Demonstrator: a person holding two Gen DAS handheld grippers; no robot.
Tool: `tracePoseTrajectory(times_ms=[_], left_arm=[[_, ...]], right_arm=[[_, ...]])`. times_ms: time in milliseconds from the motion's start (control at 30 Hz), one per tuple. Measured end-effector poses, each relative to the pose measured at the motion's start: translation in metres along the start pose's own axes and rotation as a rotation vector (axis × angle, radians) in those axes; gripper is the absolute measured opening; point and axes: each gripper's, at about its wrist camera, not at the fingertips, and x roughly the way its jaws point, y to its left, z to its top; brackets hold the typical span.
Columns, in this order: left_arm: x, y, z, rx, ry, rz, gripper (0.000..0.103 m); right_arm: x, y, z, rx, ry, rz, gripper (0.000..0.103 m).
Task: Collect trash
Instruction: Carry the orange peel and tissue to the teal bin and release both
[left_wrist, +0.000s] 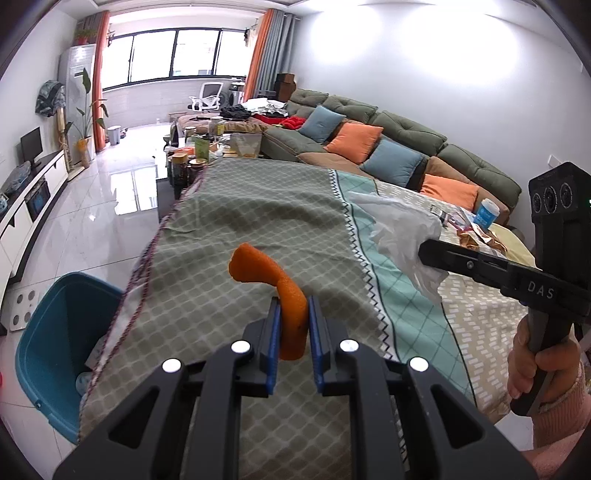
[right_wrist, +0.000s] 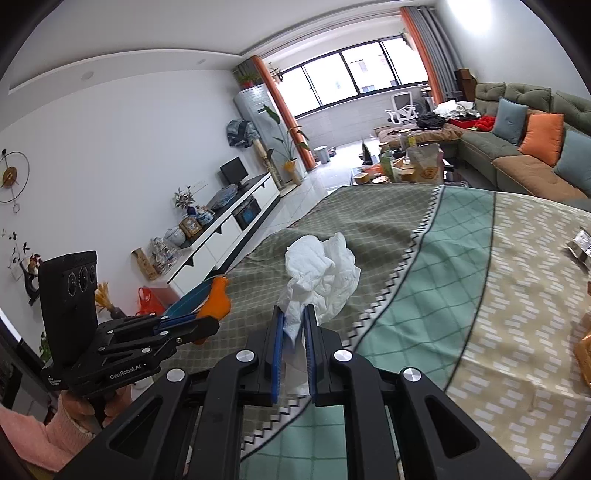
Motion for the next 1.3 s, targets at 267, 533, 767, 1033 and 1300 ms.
tracePoseTrajectory(times_ms=[267, 533, 767, 1033, 1300], left_arm=[[-0.012, 0.013, -0.005, -0.023, -0.014, 0.030, 0.016], [-0.026, 0.024, -0.008, -0.038, -0.032, 0.060, 0.016], [-0.037, 0.033, -0.012, -0.053, -0.039, 0.084, 0.016], [-0.047, 0.043, -0.016, -0.073, -0.052, 0.108, 0.016], [-0.056, 0.057, -0.016, -0.095, -0.064, 0.140, 0.016]], right_arm=[[0.011, 0.019, -0.003, -0.024, 0.022, 0.036, 0.011], [0.021, 0.036, -0.004, -0.049, 0.038, 0.063, 0.011], [0.030, 0.050, -0.005, -0.075, 0.055, 0.090, 0.011], [0.040, 0.065, -0.006, -0.103, 0.072, 0.117, 0.011], [0.054, 0.080, -0.005, -0.127, 0.089, 0.143, 0.011]])
